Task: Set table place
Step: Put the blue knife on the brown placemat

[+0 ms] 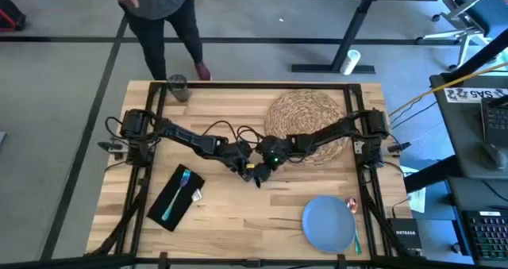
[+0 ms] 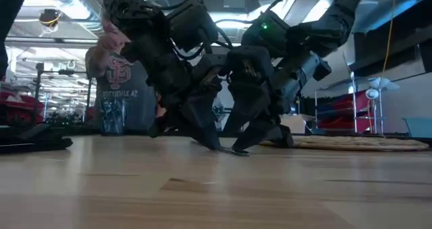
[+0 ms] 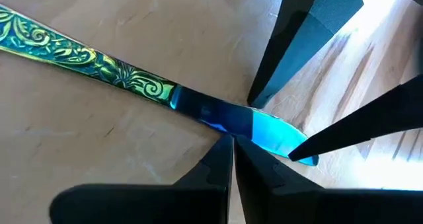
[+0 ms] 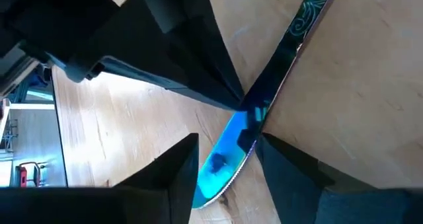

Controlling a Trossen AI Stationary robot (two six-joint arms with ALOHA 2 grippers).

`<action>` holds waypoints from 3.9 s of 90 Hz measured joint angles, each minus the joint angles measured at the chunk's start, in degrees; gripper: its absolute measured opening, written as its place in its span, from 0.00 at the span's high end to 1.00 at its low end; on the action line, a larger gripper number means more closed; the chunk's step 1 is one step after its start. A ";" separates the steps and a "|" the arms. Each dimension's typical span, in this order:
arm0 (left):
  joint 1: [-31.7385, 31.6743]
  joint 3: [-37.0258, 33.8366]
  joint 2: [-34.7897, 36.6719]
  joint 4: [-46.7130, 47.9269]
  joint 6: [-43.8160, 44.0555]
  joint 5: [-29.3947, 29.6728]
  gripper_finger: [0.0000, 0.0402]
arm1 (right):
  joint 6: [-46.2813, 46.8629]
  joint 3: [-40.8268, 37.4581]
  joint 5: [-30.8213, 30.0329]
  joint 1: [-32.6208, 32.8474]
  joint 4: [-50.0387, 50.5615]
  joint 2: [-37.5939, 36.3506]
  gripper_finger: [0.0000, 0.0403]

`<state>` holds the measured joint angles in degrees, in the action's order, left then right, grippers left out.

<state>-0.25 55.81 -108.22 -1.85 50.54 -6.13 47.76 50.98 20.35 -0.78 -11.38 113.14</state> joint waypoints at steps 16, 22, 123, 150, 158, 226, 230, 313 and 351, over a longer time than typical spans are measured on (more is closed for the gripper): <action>-0.08 0.00 -0.11 -0.23 -0.38 -0.13 1.00 | -0.04 0.00 0.01 0.00 0.00 0.00 0.63; -0.28 0.00 -0.14 -0.42 -0.67 -0.32 1.00 | -0.04 0.00 0.06 0.00 0.02 0.00 0.63; -0.98 -0.96 -3.74 -5.47 -1.77 -2.51 1.00 | 0.99 0.04 -1.54 0.00 1.36 -0.09 0.63; -1.11 -0.98 -3.85 -6.79 -2.47 -2.10 1.00 | 0.19 -0.15 -1.76 0.00 0.30 -0.09 0.78; -1.26 -0.98 -3.87 -7.05 -2.74 -2.10 1.00 | 0.00 -0.15 -1.76 0.00 0.35 -0.09 0.81; -1.61 -1.20 2.55 -0.42 -4.63 4.30 1.00 | -1.60 0.13 -4.12 0.08 1.83 -0.11 1.00; -1.89 -0.85 3.80 -2.07 -3.68 5.57 1.00 | -1.77 0.28 -5.19 0.22 2.03 -0.11 1.00; -5.35 -0.87 19.58 -0.33 -10.24 12.06 1.00 | -4.42 -0.22 -10.36 -0.70 9.83 -6.06 1.00; -8.20 -0.96 24.92 1.19 -12.06 13.01 1.00 | -5.82 -0.33 -11.82 -1.73 13.35 -10.40 1.00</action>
<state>-8.45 54.85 -83.31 -0.65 38.49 6.87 41.95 50.65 8.54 -2.50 1.97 102.74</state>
